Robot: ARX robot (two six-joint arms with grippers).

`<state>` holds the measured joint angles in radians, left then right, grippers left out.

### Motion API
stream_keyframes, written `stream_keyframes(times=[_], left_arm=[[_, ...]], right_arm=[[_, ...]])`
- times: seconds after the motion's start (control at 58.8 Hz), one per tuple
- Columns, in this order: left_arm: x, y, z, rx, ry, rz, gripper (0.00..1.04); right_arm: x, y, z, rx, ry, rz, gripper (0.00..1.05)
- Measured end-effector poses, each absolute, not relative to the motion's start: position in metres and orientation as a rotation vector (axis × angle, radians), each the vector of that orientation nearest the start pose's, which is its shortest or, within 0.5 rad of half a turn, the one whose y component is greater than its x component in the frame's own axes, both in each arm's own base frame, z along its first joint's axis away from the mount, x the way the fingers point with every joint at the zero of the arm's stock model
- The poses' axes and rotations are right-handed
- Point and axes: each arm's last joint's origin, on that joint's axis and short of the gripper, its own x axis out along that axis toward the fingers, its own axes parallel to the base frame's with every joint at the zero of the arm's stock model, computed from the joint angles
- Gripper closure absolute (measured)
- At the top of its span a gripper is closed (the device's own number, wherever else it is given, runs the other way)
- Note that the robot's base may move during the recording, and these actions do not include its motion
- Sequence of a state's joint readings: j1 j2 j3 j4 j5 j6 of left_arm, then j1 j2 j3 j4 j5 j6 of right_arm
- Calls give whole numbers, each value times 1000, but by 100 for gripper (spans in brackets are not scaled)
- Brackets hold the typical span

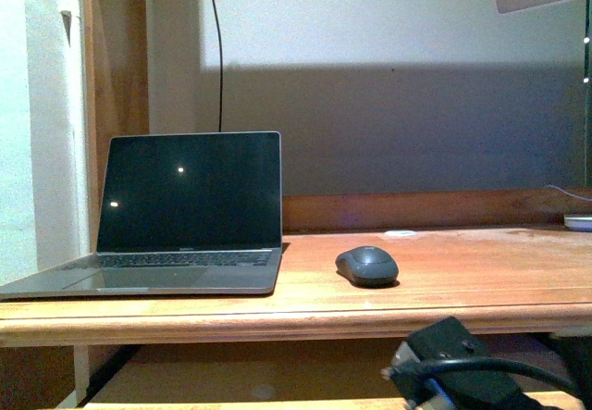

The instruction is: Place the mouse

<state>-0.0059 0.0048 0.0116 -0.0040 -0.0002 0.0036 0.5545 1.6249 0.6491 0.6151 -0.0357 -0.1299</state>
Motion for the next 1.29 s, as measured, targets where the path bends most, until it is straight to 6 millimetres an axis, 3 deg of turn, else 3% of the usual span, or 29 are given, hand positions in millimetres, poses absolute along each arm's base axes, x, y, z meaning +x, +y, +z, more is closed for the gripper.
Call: stream_keyframes(times=[0.272, 0.476, 0.647, 0.8, 0.953, 1.14, 1.293], left_arm=[[97, -1, 167, 4, -3, -6, 8], [97, -1, 167, 4, -3, -6, 8], [97, -1, 167, 4, -3, -5, 8], [97, -1, 167, 4, -3, -5, 8], [97, -1, 167, 4, -3, -5, 8], [97, -1, 167, 4, -3, -5, 8], [97, -1, 167, 4, -3, -5, 8]], right_arm=[[314, 201, 160, -205, 325, 523, 7], [321, 215, 153, -172, 346, 532, 7], [312, 205, 161, -148, 336, 548, 7], [280, 164, 193, -89, 262, 559, 7], [233, 115, 205, -38, 199, 529, 7], [163, 61, 187, 39, 210, 523, 7], [118, 29, 168, 120, 214, 486, 7]])
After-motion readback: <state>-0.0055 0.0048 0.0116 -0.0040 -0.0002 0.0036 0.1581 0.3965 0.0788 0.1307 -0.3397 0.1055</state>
